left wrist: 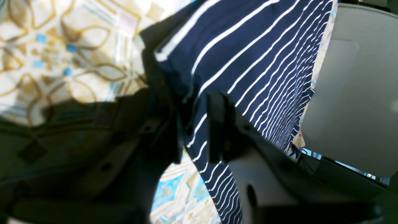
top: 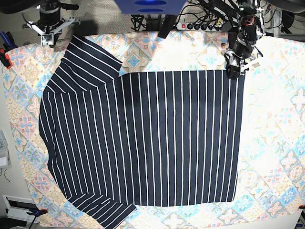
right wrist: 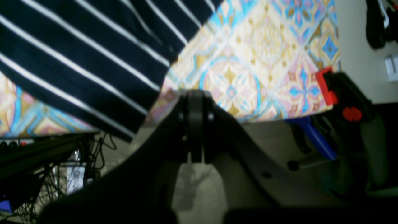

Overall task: Fold the T-shirt properly
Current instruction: 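Lower the right gripper onto the folded sleeve corner and grasp it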

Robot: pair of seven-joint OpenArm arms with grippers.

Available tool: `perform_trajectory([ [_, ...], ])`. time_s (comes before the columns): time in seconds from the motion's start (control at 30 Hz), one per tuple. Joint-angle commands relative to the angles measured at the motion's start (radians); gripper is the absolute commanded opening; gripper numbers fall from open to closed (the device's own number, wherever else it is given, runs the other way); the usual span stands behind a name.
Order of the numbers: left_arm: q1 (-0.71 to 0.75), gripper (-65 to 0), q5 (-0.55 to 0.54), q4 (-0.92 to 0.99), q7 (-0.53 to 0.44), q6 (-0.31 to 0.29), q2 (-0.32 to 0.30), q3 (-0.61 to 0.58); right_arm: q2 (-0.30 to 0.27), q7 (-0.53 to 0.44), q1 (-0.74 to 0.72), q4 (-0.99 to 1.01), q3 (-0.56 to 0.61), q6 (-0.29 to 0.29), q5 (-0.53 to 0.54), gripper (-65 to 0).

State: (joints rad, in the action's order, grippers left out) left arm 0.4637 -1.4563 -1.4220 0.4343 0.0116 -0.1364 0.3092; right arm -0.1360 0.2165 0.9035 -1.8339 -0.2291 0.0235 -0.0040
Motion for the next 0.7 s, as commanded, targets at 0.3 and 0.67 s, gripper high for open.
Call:
perform_trajectory([
  [0.3,0.002,-65.0,-0.005,-0.012,0.048,-0.014,-0.012,0.006,-0.006,0.024,-0.016,-0.039,0.061,-0.006,0.005,-55.9],
  [0.67,0.002,-65.0,-0.004,-0.012,0.048,-0.014,-0.013,0.009,0.0,0.053,-0.068,-0.065,0.191,-0.006,0.006,-41.5],
])
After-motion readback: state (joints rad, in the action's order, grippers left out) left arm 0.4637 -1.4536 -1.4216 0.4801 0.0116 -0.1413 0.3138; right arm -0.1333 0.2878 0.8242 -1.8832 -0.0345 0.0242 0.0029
